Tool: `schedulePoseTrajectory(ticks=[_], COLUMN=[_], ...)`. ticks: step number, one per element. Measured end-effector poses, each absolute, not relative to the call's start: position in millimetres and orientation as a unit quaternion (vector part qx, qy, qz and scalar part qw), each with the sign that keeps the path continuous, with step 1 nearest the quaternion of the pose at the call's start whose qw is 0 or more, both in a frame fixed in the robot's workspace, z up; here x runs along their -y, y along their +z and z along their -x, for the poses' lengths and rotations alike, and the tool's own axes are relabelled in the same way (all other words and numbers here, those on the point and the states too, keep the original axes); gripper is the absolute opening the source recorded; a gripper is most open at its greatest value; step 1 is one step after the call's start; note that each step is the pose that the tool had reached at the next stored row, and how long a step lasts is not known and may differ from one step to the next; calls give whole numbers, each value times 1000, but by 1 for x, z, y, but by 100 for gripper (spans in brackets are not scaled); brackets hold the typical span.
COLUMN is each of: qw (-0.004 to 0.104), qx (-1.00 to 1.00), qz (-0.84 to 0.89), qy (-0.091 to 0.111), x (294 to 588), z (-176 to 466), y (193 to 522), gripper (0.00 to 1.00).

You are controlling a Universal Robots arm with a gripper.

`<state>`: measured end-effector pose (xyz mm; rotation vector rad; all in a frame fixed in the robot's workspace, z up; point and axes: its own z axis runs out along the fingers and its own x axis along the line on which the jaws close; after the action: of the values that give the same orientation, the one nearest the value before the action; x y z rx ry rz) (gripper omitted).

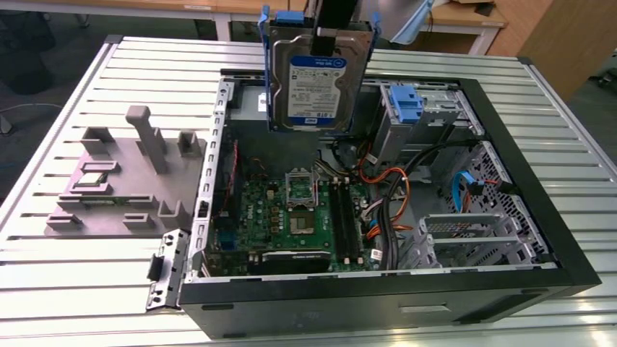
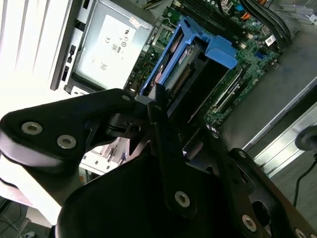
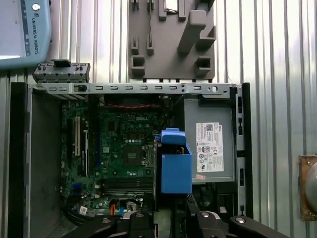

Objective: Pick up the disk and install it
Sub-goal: 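Pick up the disk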

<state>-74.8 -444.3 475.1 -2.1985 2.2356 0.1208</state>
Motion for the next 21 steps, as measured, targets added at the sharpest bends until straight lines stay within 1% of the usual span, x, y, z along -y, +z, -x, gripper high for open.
schedulePoseTrajectory(ticks=[2, 14, 21], qw=[2, 2, 2], qx=[-712, -713, -713], qz=[701, 700, 700], qy=[39, 39, 39], x=[450, 453, 461], z=[75, 61, 52], y=[471, 470, 470], gripper=[35, 35, 35])
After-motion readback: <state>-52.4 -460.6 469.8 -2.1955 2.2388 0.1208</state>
